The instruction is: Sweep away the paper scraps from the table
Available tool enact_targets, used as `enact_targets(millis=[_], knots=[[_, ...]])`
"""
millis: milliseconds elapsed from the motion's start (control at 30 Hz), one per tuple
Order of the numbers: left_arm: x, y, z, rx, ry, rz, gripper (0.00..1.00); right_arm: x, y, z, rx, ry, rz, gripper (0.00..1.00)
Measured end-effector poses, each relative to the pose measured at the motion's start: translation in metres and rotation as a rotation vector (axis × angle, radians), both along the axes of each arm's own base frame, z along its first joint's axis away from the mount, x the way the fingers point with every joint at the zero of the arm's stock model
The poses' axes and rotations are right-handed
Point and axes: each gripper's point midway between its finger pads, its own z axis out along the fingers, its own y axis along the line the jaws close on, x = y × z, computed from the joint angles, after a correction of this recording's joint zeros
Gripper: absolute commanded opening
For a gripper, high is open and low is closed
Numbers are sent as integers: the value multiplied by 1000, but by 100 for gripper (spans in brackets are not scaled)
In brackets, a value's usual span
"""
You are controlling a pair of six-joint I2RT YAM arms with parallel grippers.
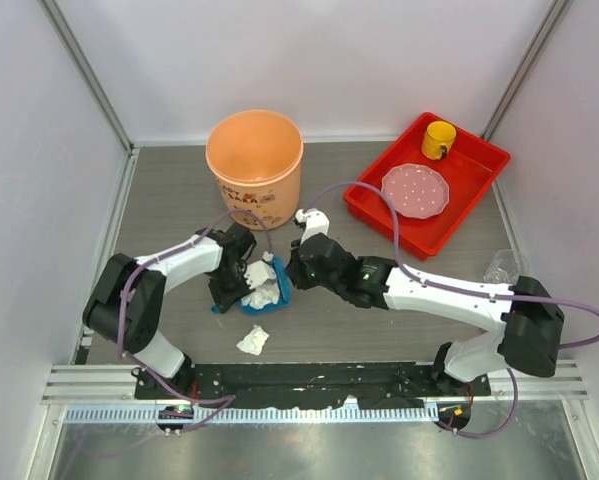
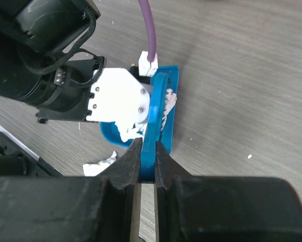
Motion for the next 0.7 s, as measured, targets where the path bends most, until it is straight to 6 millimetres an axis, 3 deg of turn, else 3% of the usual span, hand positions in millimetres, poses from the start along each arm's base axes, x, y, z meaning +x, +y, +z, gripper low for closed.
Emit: enact_targets(millis=[133,300,433,467,567,700], knots=[[16,0,5,-86,-7,123,0,3,-15,35,-8,-89,4,1],[28,6,10,-154,-21,205,0,-11,-44,93,22,-227,91,1],[19,6,13,-171,-23,206,0,-41,-31,117,106,-270,305,1],[19,6,14,-173,-26,208,0,-53,-22,117,135,-277,379,1],[20,8,18,-177,-42,228,0,-92,9,94,139,-251,617,1],[22,14,23,-161,-67,254,0,-137,47,30,49,-129,885,1]])
